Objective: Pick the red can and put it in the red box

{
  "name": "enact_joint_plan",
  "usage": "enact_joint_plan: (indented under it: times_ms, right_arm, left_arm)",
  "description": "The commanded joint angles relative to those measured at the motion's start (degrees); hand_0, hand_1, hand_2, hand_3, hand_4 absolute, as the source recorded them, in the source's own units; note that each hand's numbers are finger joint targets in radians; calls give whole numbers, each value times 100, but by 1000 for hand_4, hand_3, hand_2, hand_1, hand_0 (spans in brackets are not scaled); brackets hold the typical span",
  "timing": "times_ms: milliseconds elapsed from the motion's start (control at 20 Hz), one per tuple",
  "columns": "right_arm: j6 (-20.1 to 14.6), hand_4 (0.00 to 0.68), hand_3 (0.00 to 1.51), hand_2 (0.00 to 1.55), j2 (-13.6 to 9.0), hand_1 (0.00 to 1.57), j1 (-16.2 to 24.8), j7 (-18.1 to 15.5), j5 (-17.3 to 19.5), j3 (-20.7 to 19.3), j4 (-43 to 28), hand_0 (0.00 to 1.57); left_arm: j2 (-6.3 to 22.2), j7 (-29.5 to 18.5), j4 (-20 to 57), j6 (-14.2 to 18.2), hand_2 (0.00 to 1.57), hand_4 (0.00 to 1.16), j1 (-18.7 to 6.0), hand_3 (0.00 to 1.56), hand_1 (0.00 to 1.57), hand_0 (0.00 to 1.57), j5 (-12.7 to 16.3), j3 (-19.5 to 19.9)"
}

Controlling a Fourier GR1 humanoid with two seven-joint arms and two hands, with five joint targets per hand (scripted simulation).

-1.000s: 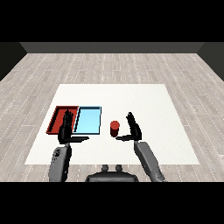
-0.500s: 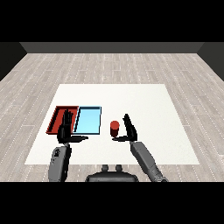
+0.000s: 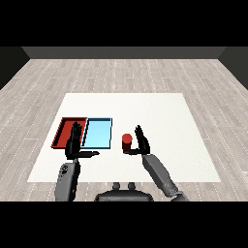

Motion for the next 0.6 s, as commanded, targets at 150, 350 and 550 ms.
enact_joint_plan:
  times_ms: [150, 350, 550]
  right_arm:
    - [-191, 0, 0, 0, 0, 0, -626, -351, -716, 369, 849, 0]
    - [-113, 0, 0, 0, 0, 0, -820, -923, -1145, 735, 1318, 0]
    - [-363, 0, 0, 0, 0, 0, -463, -301, -842, 833, 387, 0]
  left_arm:
    - [19, -265, -124, -200, 0, 0, 408, 0, 0, 0, 82, -26]
    - [-186, 67, 128, 199, 0, 0, -78, 0, 0, 0, -203, -216]
    - [159, -280, 6, -300, 0, 0, 290, 0, 0, 0, 117, 92]
